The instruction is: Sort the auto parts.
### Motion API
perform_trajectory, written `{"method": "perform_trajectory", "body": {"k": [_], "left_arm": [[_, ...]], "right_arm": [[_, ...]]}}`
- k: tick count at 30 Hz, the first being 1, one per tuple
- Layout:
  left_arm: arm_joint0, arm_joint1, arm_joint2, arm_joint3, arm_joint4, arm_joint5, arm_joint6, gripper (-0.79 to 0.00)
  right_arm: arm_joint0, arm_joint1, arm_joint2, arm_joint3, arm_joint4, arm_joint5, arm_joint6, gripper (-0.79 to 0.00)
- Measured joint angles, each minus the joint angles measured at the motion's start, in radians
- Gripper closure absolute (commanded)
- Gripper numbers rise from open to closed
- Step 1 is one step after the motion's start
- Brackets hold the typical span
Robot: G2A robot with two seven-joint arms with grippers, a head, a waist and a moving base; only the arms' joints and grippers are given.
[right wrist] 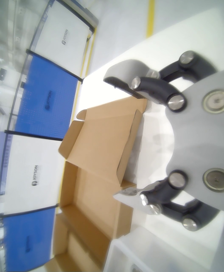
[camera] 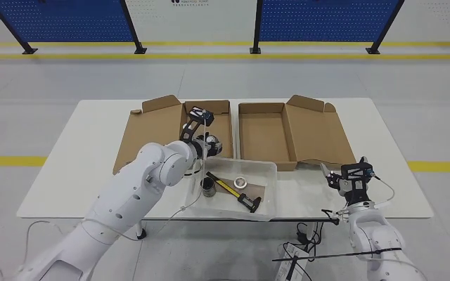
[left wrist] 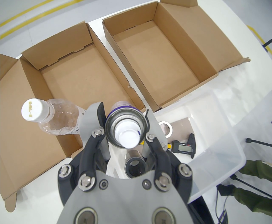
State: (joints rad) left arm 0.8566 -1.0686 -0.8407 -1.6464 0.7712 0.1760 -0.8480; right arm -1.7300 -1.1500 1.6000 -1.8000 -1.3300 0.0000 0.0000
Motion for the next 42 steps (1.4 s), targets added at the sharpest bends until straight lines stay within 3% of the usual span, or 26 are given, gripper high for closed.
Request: {"method": "perform_trajectory", "body": {"k": [14,17,27,42], "left_arm": [[0.007,-0.003,-0.003,0.011,0.003,-0.003,0.026,0.000],[-0.021,-0.012,-0.002,0.030,0.016,0.001,0.033,0.000],[-0.168,-0.073,0.065,0.218,-0.018,0.029,0.006,0.000],[-0.263,-0.173,0.191,0.454,-0.062,-0.020,0.049,0.000]], "right_arm": [[0.000,0.000,0.000,0.000,0.000,0.000,0.000,-0.785],[0.000,0.000,0.000,0.000,0.000,0.000,0.000,-0.785],[0.000,0.000,0.000,0.000,0.000,0.000,0.000,-0.785],[0.000,0.000,0.000,0.000,0.000,0.000,0.000,-0.785]]}}
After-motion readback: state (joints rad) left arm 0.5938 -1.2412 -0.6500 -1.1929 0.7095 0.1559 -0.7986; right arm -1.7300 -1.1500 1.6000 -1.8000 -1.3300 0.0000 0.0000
